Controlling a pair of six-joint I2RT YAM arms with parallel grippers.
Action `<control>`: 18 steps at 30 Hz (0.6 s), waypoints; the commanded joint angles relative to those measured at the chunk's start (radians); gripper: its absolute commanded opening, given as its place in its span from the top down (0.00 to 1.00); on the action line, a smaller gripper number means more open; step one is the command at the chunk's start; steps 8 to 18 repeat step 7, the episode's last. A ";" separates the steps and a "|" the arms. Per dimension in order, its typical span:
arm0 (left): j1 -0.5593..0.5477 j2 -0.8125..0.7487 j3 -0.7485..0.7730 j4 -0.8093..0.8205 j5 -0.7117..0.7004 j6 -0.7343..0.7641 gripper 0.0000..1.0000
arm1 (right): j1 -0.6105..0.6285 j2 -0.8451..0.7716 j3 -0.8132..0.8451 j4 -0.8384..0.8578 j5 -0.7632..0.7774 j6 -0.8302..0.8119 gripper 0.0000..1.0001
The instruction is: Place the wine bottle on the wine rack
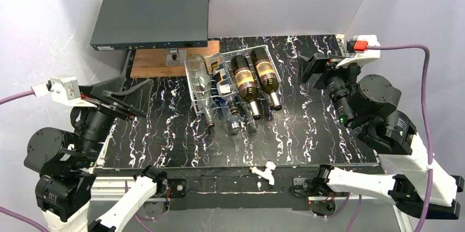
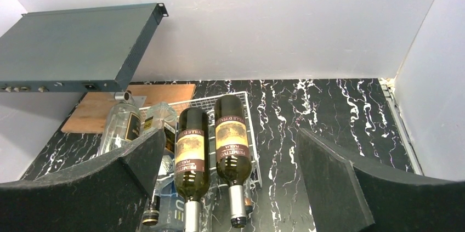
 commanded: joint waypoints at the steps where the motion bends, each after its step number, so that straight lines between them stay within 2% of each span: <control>1: 0.004 0.020 -0.009 0.043 0.010 0.006 0.02 | -0.003 -0.015 -0.005 0.070 0.023 -0.018 0.02; 18: 0.003 0.025 -0.015 0.053 0.007 -0.003 0.02 | -0.004 -0.031 -0.001 0.068 0.012 -0.053 0.01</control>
